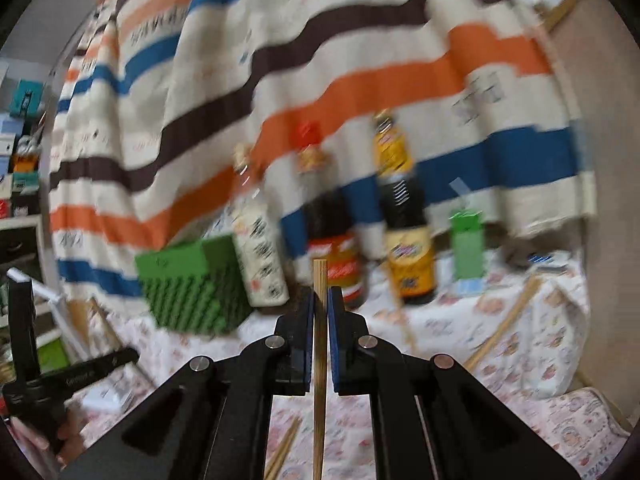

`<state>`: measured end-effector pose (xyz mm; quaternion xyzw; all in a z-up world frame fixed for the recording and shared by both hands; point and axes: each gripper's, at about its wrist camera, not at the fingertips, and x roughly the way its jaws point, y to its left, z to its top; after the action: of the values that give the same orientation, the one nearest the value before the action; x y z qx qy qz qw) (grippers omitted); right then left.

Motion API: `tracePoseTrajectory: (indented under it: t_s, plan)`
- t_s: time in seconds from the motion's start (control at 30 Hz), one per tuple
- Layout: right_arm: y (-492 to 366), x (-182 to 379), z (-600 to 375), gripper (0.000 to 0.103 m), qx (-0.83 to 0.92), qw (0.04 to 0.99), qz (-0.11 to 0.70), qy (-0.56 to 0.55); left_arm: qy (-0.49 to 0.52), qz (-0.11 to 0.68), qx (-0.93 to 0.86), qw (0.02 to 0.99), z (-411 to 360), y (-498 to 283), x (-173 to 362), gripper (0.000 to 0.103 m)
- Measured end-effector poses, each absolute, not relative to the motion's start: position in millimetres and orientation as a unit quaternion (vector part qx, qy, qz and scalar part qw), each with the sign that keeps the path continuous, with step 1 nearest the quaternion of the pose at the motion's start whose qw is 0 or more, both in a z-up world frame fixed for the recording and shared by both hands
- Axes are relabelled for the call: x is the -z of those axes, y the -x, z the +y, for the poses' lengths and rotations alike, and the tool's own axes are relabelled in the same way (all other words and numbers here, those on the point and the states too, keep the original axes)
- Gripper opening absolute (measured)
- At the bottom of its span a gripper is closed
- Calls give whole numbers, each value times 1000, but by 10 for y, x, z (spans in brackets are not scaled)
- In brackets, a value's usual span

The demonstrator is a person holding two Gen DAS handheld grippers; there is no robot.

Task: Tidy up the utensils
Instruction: 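Carry both held chopsticks upright over the clear cup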

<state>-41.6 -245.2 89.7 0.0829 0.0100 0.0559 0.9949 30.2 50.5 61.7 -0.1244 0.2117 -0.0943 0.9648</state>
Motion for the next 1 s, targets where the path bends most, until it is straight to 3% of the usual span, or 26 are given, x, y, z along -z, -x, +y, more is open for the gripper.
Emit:
tracePoseTrajectory:
  t_s: [0.5,1.0]
  plan:
    - [680,-1045,-3044,8,3,991,-68,-114,114,163,101,975,278,-181,-661,6]
    - [568,-1532,-3272,8,-3,987,-132,-96,159,156,230,947,-816,-513,-1367,6]
